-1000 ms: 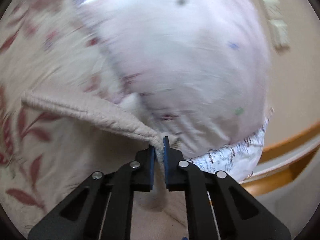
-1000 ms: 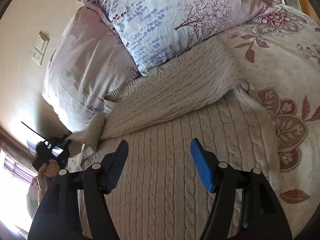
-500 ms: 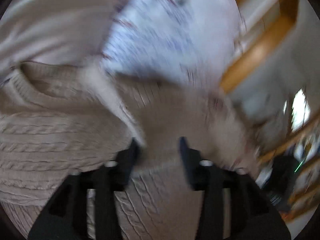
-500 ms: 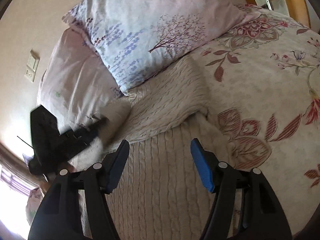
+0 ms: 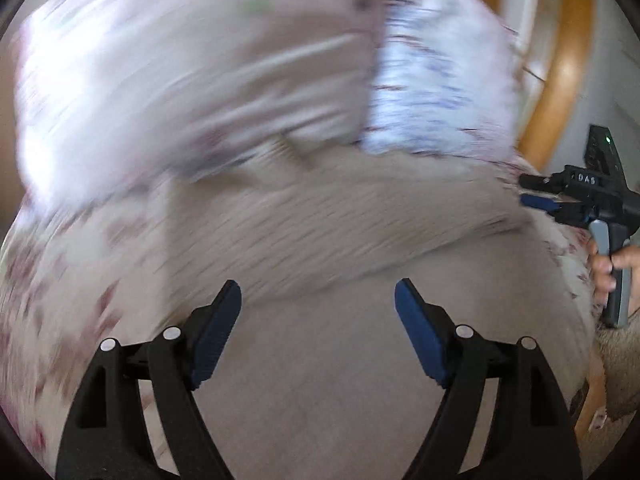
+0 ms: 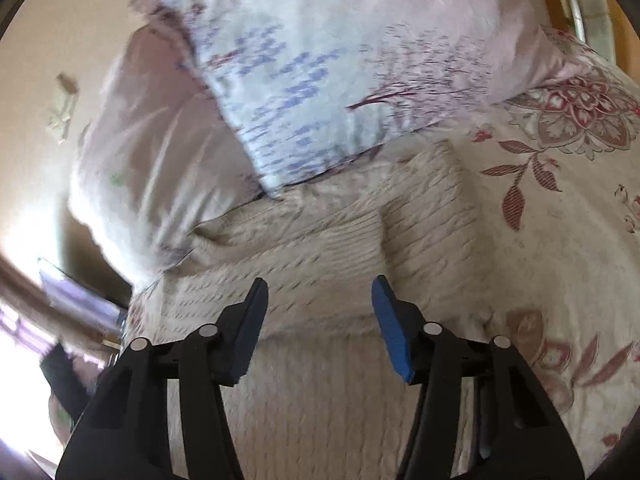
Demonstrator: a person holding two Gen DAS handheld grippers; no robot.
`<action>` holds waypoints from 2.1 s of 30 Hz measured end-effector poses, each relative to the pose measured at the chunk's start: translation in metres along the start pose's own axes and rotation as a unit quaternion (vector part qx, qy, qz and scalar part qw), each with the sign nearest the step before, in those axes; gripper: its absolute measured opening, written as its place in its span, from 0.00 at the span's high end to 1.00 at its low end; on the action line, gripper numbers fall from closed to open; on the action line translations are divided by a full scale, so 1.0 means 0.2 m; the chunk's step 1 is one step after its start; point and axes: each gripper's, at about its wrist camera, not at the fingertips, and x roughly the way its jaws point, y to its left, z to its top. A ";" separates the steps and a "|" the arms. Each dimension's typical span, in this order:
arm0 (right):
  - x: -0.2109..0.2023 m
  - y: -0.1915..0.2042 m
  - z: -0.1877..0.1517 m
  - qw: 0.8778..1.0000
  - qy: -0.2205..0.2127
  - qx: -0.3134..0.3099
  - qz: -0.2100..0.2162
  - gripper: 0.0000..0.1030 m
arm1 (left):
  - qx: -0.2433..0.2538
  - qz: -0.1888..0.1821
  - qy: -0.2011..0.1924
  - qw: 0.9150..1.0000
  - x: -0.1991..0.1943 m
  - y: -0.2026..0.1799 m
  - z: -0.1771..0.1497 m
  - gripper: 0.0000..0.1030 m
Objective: Fold small clothes
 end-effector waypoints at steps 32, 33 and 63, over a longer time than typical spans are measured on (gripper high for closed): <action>-0.15 -0.10 -0.14 0.994 -0.043 -0.023 -0.100 0.32 | -0.146 -0.063 0.009 0.987 -0.14 0.35 -0.49 0.32; -0.20 -0.12 -0.19 0.994 -0.050 -0.024 -0.099 0.32 | -0.147 -0.066 0.007 0.987 -0.15 0.35 -0.49 0.32; -0.49 -0.38 -0.79 0.993 0.037 0.036 0.102 0.67 | -0.247 -0.170 -0.017 0.954 -0.38 0.27 -0.86 0.52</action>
